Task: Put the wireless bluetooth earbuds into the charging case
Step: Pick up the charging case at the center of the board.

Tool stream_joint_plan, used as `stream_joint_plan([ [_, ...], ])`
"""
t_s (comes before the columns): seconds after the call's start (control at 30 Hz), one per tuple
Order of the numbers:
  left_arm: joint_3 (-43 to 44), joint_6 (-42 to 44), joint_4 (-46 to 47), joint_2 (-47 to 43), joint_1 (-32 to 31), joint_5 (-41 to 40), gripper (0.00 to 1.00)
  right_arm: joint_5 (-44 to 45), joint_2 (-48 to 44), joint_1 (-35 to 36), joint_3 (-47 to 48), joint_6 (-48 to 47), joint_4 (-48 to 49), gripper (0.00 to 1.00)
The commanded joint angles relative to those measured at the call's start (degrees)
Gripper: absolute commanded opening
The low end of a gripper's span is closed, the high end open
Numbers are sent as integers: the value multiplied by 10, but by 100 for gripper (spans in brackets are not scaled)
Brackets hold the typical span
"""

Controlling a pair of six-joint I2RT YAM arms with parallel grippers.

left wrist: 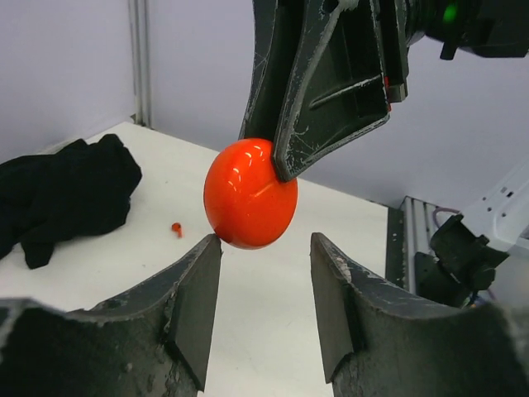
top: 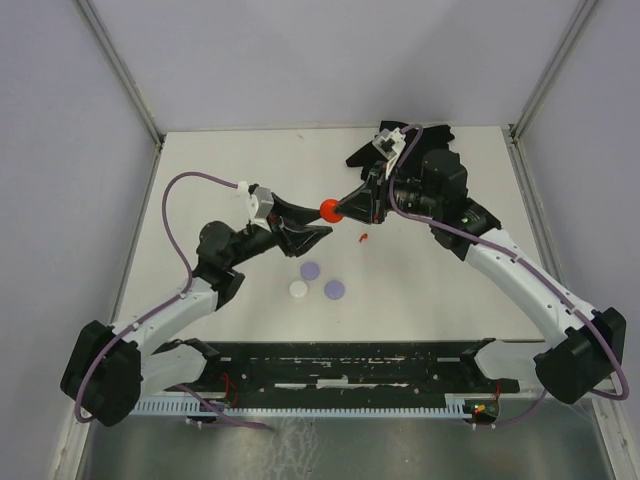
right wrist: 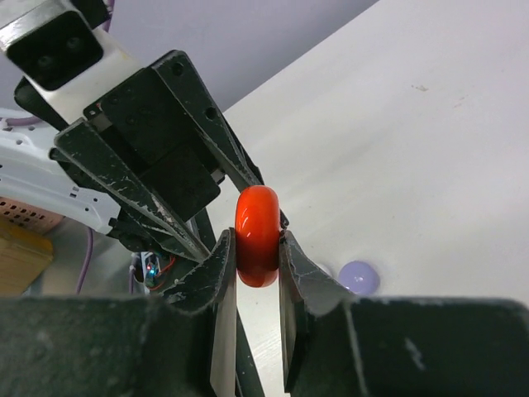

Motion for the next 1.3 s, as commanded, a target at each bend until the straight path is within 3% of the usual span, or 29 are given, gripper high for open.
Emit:
stream_joint_plan([
  [0.0, 7, -102, 106, 17, 5, 43, 52, -26, -24, -2, -3, 17, 81, 11],
  [0.77, 54, -282, 281, 102, 10, 108, 40, -93, -14, -2, -14, 25, 138, 11],
  [0.97, 62, -304, 312, 109, 10, 114, 41, -93, -12, -3, -14, 20, 131, 11],
  [1.27, 54, -281, 283, 89, 12, 99, 49, -88, -17, -2, -16, 14, 117, 11],
])
